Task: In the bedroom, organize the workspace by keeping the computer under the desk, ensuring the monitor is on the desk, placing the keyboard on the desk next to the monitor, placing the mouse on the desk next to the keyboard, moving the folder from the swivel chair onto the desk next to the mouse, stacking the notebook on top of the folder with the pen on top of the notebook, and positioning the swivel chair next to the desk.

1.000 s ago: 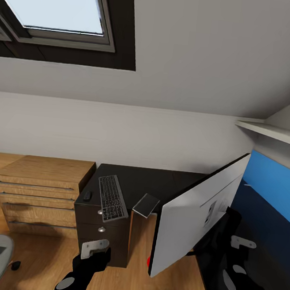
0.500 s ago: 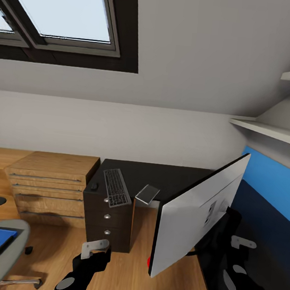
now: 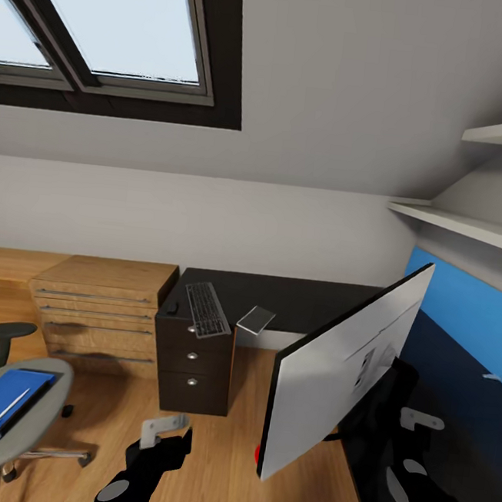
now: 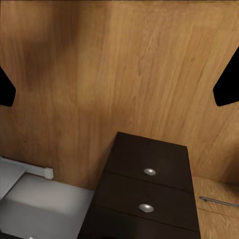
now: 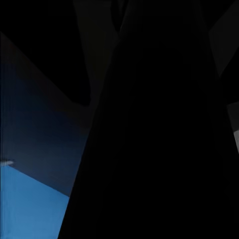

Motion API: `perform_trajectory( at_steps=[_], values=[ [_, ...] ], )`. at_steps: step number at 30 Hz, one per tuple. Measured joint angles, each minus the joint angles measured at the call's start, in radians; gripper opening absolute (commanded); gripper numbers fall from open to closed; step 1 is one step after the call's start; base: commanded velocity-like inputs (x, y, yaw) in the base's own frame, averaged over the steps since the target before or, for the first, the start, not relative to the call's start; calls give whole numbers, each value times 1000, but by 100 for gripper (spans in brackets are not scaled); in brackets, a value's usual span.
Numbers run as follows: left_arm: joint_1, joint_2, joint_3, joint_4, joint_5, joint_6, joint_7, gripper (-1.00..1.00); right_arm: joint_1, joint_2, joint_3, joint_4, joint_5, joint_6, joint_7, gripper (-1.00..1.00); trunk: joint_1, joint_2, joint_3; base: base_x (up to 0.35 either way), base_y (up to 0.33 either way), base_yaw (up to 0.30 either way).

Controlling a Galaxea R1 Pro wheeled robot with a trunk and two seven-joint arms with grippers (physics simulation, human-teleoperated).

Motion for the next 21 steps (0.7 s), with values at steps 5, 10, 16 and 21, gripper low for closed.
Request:
perform_trajectory(
  at_steps=[5,10,16,21],
  values=[
    [0,0,1,0,0,0,0,100,1,1,3,2,-5,-6,0,-100,0,0,0,-334,0,0],
    [0,0,1,0,-1,0,0,100,0,0,2,2,-3,-4,-1,-100,0,0,0,-332,-20,0],
    [0,0,1,0,-3,0,0,100,0,0,3,2,-5,-5,-1,-100,0,0,0,-277,-193,0],
    [0,0,1,0,-6,0,0,100,0,0,-2,2,1,-3,0,-100,0,0,0,-143,-296,0]
  ],
)
